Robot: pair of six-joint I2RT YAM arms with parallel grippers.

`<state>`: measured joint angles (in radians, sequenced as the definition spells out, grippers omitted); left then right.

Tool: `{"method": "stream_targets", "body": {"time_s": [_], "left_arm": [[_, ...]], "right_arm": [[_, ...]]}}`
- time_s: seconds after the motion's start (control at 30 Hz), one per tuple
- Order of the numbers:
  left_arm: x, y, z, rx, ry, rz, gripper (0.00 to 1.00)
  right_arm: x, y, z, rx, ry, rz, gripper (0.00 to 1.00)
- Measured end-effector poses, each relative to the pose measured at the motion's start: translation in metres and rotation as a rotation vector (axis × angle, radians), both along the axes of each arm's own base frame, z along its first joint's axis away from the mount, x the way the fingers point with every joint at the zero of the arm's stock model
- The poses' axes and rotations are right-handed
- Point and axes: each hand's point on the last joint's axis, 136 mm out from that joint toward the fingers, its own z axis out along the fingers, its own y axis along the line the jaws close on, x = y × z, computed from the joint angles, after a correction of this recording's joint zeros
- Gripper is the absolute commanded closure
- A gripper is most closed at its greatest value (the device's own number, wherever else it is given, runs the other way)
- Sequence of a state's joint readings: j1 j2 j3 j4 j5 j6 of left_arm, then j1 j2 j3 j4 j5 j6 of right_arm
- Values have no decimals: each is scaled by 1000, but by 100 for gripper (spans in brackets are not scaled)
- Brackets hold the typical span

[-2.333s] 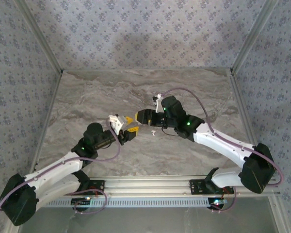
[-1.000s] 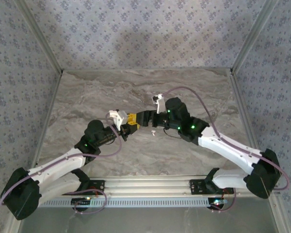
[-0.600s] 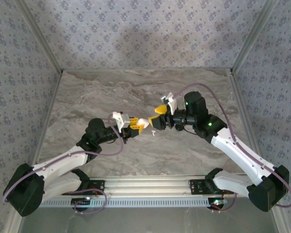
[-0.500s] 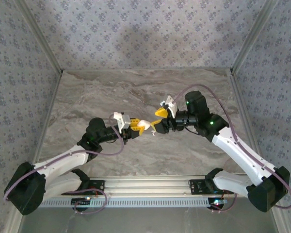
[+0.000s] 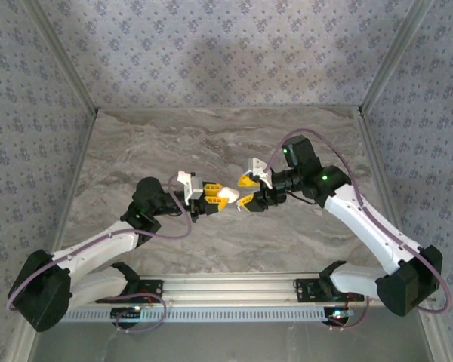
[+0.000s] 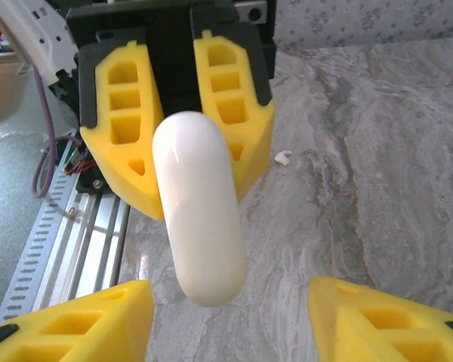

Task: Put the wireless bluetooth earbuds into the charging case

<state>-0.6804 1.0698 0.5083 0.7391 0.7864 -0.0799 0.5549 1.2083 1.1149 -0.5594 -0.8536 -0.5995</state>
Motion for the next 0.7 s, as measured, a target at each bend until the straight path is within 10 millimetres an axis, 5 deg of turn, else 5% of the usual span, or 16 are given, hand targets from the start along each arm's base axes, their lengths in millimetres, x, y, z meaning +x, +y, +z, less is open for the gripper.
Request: {"method": "stream_targets", "body": {"time_s": [0.4,0.7], "left_arm": [[-2,0,0,1,-1,-11,82],[-4,-1,-1,5,1,-26,78]], "right_arm": [[-12,12,1,23,-2,99,59],[-13,14,-1,22,-6,115,82]]}}
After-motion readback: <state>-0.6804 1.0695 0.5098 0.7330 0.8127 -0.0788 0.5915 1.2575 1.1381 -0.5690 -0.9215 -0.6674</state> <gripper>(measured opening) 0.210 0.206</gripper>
